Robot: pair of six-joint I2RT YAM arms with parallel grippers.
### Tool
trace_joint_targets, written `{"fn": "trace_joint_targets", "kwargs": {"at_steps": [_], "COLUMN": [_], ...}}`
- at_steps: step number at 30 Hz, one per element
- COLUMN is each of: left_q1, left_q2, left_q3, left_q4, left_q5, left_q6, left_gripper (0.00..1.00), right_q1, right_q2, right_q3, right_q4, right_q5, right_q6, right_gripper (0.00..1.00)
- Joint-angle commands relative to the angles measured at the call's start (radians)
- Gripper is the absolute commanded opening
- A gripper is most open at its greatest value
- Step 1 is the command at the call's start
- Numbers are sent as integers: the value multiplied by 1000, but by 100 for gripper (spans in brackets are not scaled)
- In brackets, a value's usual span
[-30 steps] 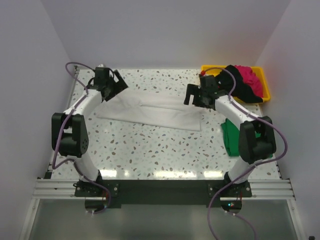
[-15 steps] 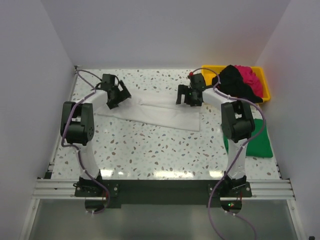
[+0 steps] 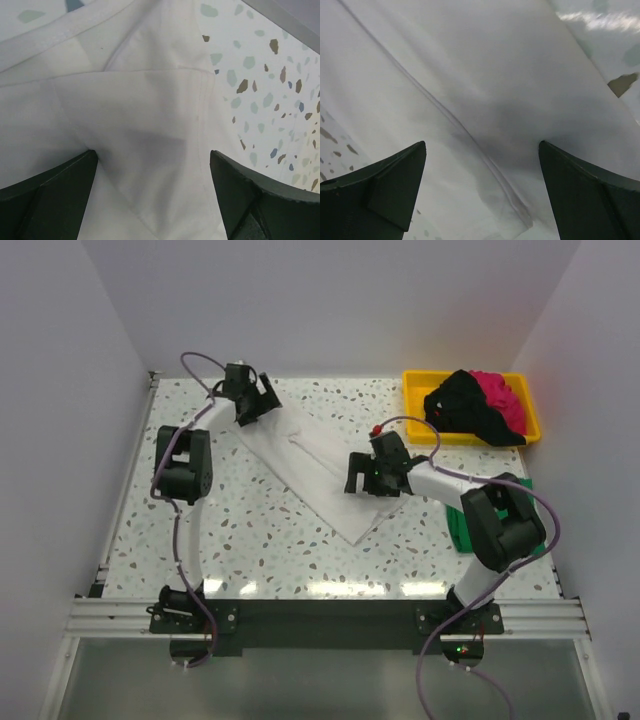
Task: Fold and stack the t-shirts
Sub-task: Fold the tshirt
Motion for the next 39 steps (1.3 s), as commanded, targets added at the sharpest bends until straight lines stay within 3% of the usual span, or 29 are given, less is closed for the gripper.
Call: {"fn": "trace_joint_targets", "kwargs": {"at_steps": [1, 5, 11, 18, 26, 32, 34, 37, 39], "left_q1": [-80, -106, -134, -176, -195, -195, -195, -198, -204], "left_q2": [123, 192, 243, 300, 310, 173, 62, -160, -340], "left_q3": [130, 232, 240, 292, 354, 537, 546, 411, 230], "left_q4": [-48, -28, 44, 132, 160, 43, -5, -12, -17], "left_q5": [13, 26, -37, -16, 21, 16, 12, -5, -22], "left_q6": [53, 10, -97, -139, -186, -162, -131, -67, -32], "left_gripper": [100, 100, 100, 100, 100, 100, 100, 100, 100], "right_q1": [133, 331, 489, 588, 600, 598, 598, 598, 598], "right_q2": [-45, -74, -59, -56, -123, -301, -368, -505, -596], "right_q3": [-104, -146, -153, -106, -48, 63, 52, 8, -27], "right_q4": [-75, -91, -50, -35, -112, -203, -199, -217, -254], "right_q5": [25, 73, 62, 68, 140, 294, 314, 381, 462], "right_q6": [143, 250, 377, 377, 330, 189, 161, 161, 156], "right_gripper": [99, 99, 99, 99, 99, 99, 99, 99, 99]}}
